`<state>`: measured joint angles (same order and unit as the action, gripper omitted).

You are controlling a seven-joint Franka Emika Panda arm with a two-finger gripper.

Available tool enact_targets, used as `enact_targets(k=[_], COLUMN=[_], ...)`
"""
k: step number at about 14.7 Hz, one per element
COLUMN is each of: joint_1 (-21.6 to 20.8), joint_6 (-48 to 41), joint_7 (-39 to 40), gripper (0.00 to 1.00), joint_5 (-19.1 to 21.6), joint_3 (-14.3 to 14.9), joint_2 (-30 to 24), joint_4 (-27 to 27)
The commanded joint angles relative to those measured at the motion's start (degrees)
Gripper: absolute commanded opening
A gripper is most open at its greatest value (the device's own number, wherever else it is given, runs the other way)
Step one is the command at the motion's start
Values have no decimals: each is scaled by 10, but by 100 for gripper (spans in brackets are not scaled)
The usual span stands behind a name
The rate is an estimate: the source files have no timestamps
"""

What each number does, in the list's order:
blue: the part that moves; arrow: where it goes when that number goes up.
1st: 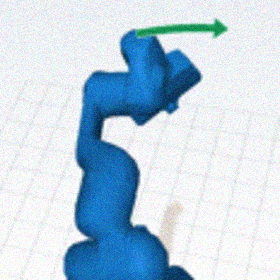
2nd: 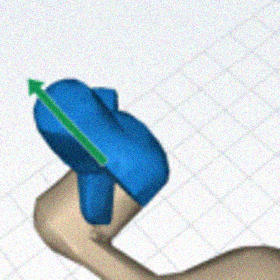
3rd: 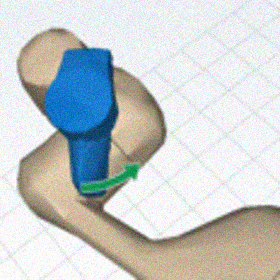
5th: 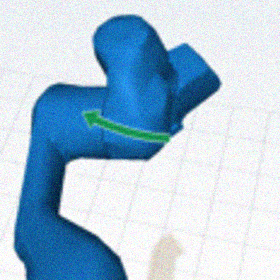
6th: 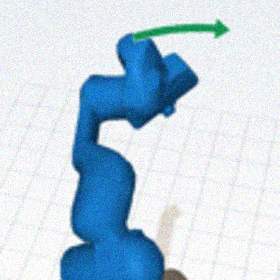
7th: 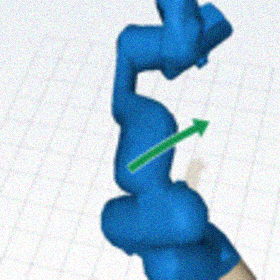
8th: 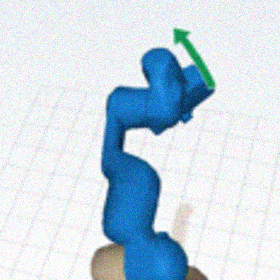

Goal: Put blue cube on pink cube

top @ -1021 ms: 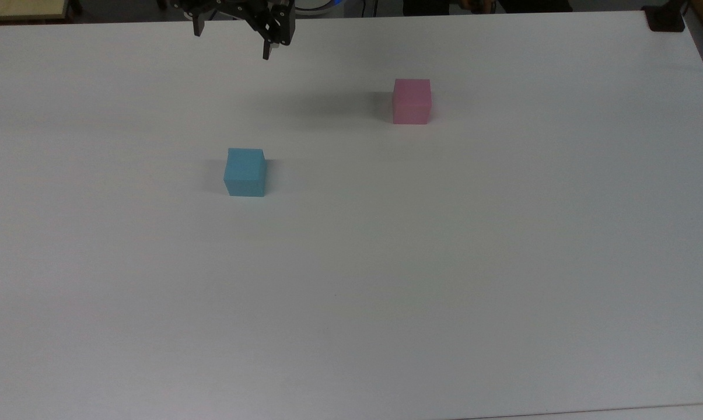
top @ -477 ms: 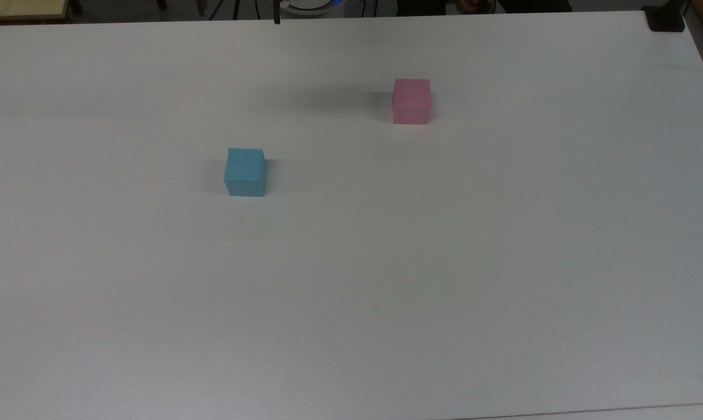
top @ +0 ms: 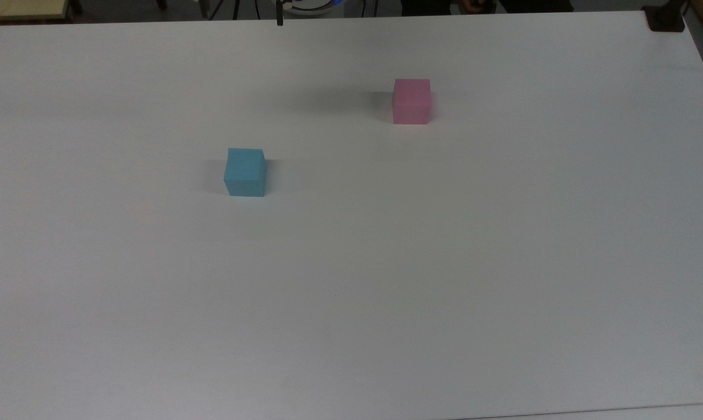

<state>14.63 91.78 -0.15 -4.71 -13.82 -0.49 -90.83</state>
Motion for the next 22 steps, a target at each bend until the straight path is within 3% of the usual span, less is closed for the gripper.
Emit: enact_targets(k=[1, 22], joint_1=[-13, -23], joint_6=[-2, -9], joint_7=[9, 31], gripper=[100, 100], joint_5=[8, 5], joint_3=[13, 14], joint_2=[-3, -3], joint_4=[0, -1])
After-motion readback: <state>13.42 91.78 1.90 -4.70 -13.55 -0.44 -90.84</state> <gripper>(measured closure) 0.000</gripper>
